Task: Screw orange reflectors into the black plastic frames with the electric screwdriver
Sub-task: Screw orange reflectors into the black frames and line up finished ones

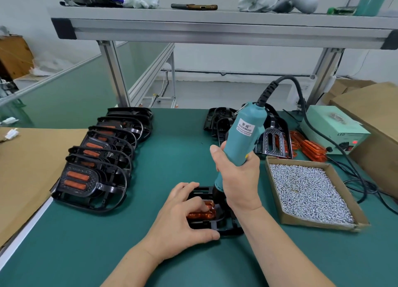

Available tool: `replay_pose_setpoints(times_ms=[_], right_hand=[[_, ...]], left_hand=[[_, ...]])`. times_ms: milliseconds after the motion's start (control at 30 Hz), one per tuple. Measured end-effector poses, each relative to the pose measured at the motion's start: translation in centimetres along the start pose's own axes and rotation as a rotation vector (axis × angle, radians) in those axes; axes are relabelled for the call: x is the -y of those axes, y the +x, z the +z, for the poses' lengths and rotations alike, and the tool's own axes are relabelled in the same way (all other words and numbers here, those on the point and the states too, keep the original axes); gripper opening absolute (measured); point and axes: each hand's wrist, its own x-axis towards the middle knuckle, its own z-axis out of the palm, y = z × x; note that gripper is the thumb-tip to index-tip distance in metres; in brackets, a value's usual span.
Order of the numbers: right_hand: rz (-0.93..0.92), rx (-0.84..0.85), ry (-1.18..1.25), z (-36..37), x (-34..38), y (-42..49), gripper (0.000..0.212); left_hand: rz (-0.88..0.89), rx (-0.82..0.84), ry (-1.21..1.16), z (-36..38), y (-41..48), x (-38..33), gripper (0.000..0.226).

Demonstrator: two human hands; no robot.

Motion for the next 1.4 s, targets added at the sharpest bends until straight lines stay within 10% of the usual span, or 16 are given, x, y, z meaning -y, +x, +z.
replay_pose_setpoints(times_ms=[267,700,1400], right_hand=[[-0.004,0.039,0.067,-0.8,1.0,0.1,0.016],[0.482,-0.511,0.215,-11.0,-0.1,8.2,0.029],[0.423,-0.332,-0.927,-16.3,-2.2,7.0,0.086]], left_hand=[[0.009,-0.002,-0.012,-0.2,0.0,-0.1,0.053],[-0.03,0.018,0.011,0.1,-0.2,0.3,0.049],[-0.029,0.013,0.021,0.1,-0.3,0.1,0.051]])
